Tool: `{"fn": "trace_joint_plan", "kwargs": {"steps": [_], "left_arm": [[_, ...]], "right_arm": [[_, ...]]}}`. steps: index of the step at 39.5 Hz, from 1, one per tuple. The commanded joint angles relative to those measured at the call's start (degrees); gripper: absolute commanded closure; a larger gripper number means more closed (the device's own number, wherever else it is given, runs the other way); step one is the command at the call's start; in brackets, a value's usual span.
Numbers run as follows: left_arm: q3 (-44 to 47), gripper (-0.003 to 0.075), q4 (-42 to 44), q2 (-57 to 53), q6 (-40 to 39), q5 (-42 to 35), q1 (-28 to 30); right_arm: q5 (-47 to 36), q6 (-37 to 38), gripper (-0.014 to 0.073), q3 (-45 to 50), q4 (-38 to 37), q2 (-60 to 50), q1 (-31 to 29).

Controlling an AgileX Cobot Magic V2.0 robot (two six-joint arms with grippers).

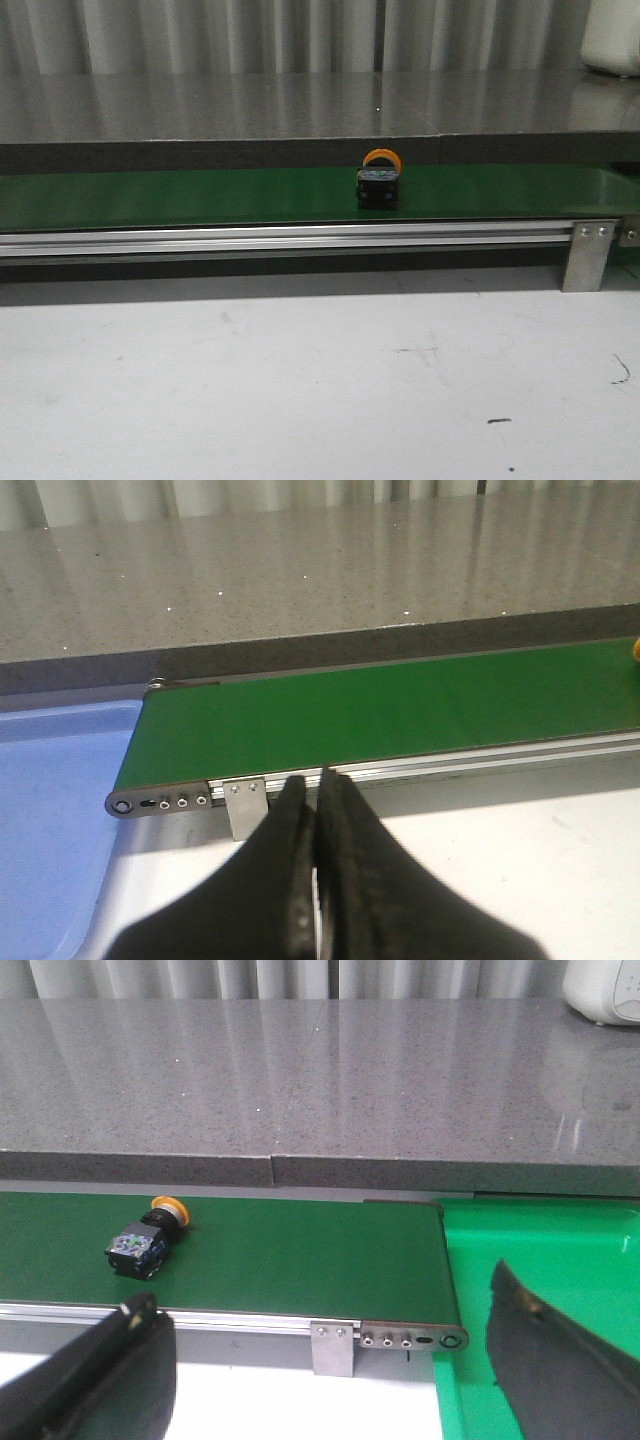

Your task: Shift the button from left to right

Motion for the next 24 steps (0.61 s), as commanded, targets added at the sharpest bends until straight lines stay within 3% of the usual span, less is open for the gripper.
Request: {"fn": "trace_joint_plan", "kwargs": {"steps": [1, 24], "left_arm": [[-1.3, 0.0741, -0.3, 1.2, -0.3, -4.7, -0.3], [-1.3, 0.0741, -0.3, 1.2, -0.3, -4.7, -0.3]], "right_arm": [[-4.3, -0.2, -0.0050, -2.1, 0.2, 0.7, 0.1], [-4.0, -0.2, -0.0050, -2.1, 0.2, 0.8, 0.1]]}}
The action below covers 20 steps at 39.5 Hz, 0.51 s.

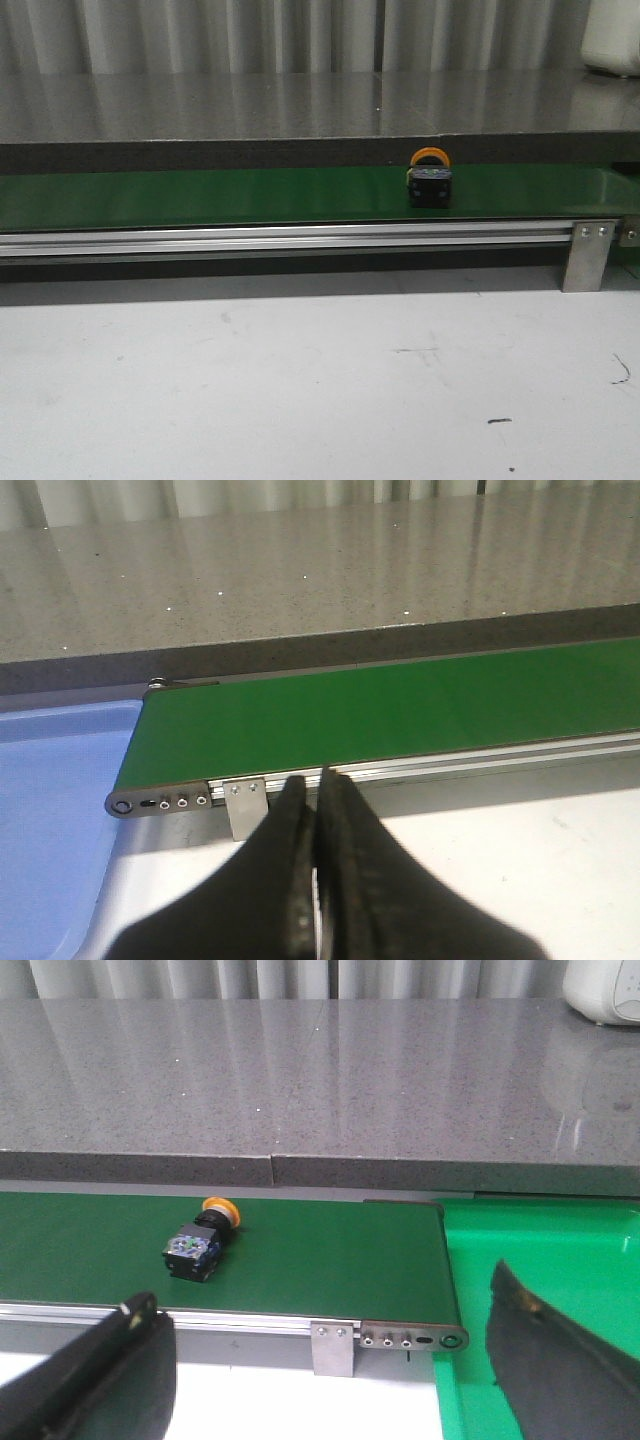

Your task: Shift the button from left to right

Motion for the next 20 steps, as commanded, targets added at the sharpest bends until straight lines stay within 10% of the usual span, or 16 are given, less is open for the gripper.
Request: {"fn": "trace_joint_plan", "kwargs": {"steps": [1, 20], "left_arm": [[-1.3, 0.0741, -0.3, 1.2, -0.3, -4.7, -0.3], [-1.3, 0.0741, -0.3, 1.2, -0.3, -4.7, -0.3]], "right_arm": [[-4.0, -0.2, -0.0050, -2.1, 0.2, 1.1, 0.1], [-4.0, -0.1, -0.0050, -18.6, 4.0, 39.5, 0.1]]}}
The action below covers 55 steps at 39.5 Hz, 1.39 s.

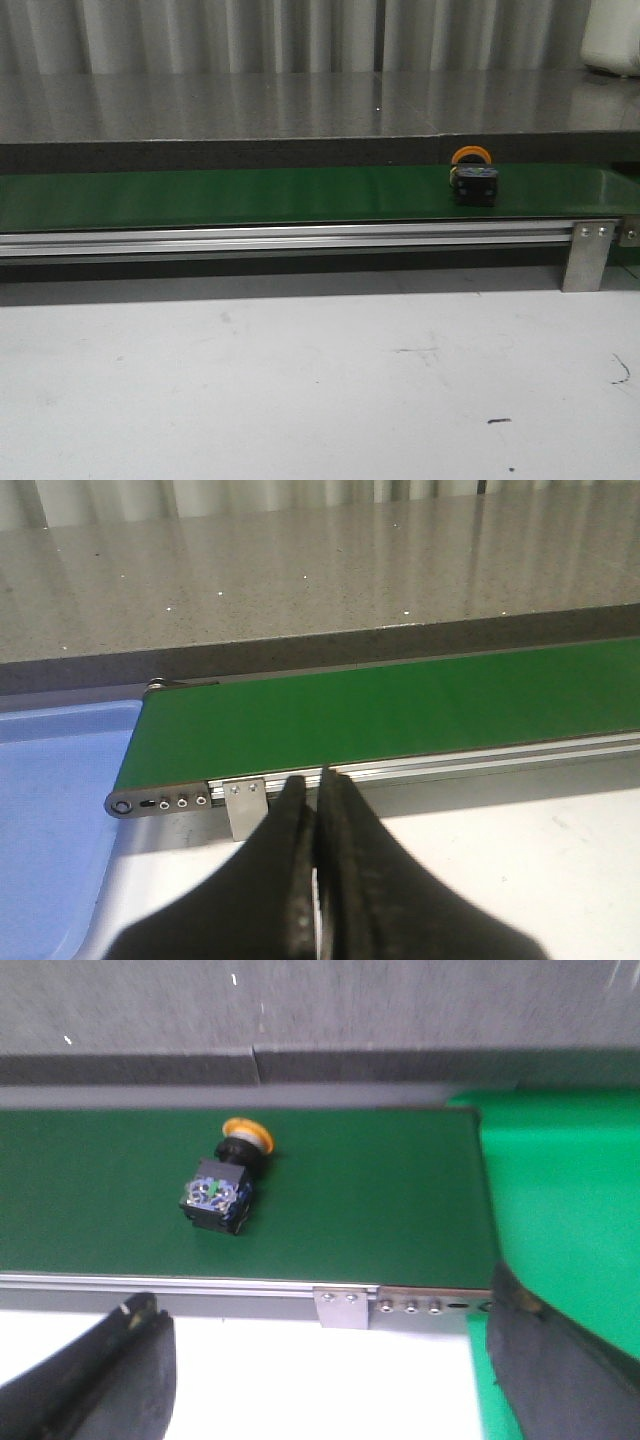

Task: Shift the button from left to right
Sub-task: 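Grasp the button at the belt end with the right gripper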

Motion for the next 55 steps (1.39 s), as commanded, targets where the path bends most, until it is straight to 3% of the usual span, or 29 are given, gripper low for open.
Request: {"fn": "trace_joint_plan", "kwargs": {"steps": [1, 14, 31, 35, 39, 42, 48, 55], "left_arm": [[-1.3, 0.0741, -0.3, 1.2, -0.3, -4.7, -0.3], [-1.3, 0.0741, -0.3, 1.2, -0.3, -4.7, -0.3], [-1.3, 0.0741, -0.3, 1.2, -0.3, -4.7, -0.3], [-1.3, 0.0741, -0.3, 1.2, -0.3, -4.7, -0.3], [-1.3, 0.0741, -0.3, 1.2, -0.3, -4.7, -0.3], [-1.3, 0.0741, -0.3, 1.2, -0.3, -4.7, -0.3], [-1.3, 0.0741, -0.3, 1.2, -0.3, -4.7, -0.3], [-1.3, 0.0741, -0.3, 1.2, -0.3, -4.7, -0.3]], "right_arm": [[-4.1, -0.1, -0.0050, -5.8, 1.8, 8.2, 0.1], [1.0, -0.1, -0.0050, -23.4, 6.7, 34.8, 0.1], [3.4, -0.2, -0.0046, -31.3, 9.0, 43.5, 0.1], [3.9, -0.2, 0.0061, -31.3, 9.0, 43.5, 0.1], [4.0, -0.2, 0.0272, -31.3, 9.0, 43.5, 0.1], [4.1, -0.2, 0.0361, -31.4, 9.0, 43.1, 0.0], [4.8, -0.2, 0.0377, -31.9, 9.0, 40.7, -1.6], [5.8, -0.2, 0.0377, -31.9, 8.2, 37.1, -7.6]]}}
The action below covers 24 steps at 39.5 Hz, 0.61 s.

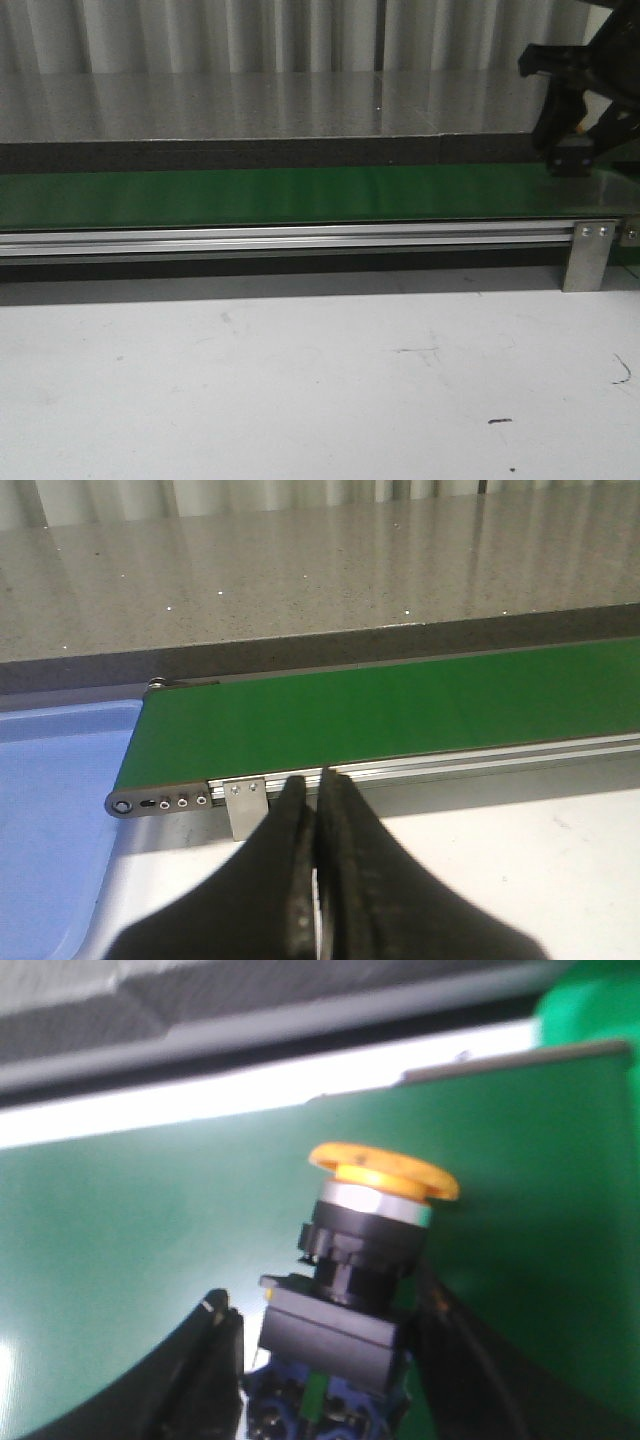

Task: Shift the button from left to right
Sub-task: 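Grasp the button at the belt end with the right gripper, then carry the button with the right gripper and drop it into the green bin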

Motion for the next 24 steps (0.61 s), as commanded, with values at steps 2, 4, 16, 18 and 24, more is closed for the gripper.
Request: {"fn": "trace_joint_plan", "kwargs": {"steps": [2, 4, 16, 18, 24], "left_arm": [[-1.3, 0.0741, -0.3, 1.2, -0.3, -4.7, -0.3], [-1.3, 0.0741, -0.3, 1.2, -0.3, -4.7, -0.3], [-1.3, 0.0741, -0.3, 1.2, -0.3, -4.7, -0.3], [-1.3, 0.0741, -0.3, 1.2, -0.3, -4.7, -0.3], [-1.3, 0.0741, -0.3, 1.2, -0.3, -4.7, -0.3]], "right_arm": [[-1.6, -0.2, 0.0377, -2.2, -1.0, -5.0, -5.8], [-1.3, -0.3, 0.0377, -2.2, -2.7, -5.0, -7.9], [-2.7, -0.7, 0.0377, -2.2, -8.9, 2.2, -18.8], [-3.5, -0.8, 0.0373, -2.2, -9.0, 3.6, -19.6], [-4.2, -0.8, 0.0230, -2.2, -9.8, 6.5, -21.0]]}}
